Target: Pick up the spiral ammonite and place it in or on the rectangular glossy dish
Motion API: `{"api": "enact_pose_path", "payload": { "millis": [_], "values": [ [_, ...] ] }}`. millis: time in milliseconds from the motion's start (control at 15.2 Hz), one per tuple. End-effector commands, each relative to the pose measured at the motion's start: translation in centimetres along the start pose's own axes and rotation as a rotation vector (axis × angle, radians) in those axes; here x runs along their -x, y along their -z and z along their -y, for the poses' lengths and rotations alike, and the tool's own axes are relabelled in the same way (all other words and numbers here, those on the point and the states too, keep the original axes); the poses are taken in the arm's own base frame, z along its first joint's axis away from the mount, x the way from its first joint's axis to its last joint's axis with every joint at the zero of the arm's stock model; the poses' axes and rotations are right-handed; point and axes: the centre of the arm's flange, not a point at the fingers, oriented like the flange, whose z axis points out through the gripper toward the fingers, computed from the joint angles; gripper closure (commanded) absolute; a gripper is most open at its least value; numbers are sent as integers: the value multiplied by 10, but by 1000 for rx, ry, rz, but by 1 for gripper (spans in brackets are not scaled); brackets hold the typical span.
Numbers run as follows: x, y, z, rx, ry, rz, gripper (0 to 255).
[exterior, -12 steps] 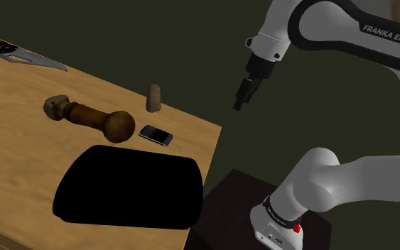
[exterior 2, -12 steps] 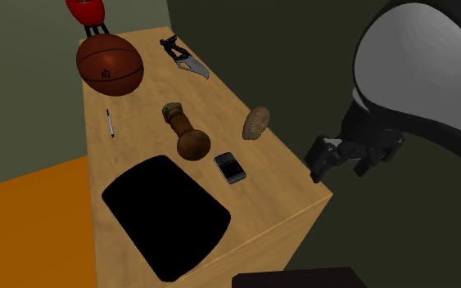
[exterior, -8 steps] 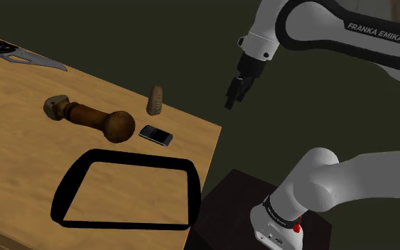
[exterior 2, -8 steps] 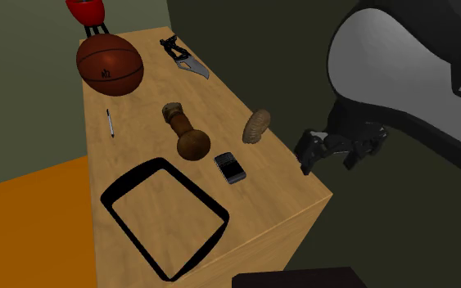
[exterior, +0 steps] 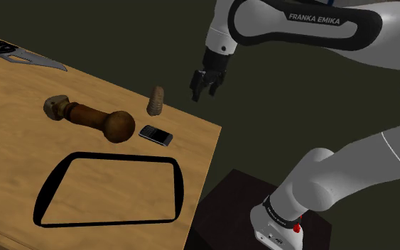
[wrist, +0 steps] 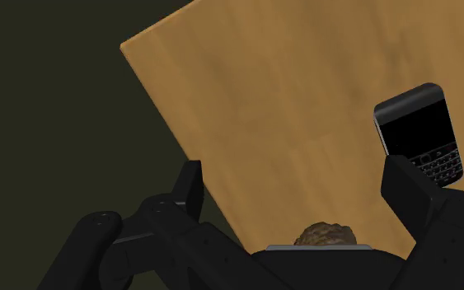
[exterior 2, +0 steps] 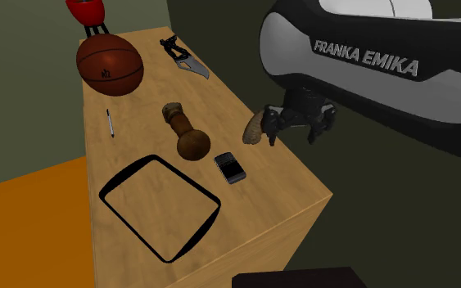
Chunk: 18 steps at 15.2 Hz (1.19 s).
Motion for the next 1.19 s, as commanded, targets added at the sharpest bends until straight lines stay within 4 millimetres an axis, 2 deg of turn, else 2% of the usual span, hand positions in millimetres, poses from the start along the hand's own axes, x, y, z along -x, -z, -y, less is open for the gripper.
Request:
{"api": "enact_pose_path", "payload": {
  "millis": [0, 858, 1122],
  "values": [
    [-23, -8, 13, 7, -26, -2, 0],
    [-184, -44, 66, 63, -189, -13, 0],
    [-187, -60, 65, 64, -192, -13, 0]
  ]
}}
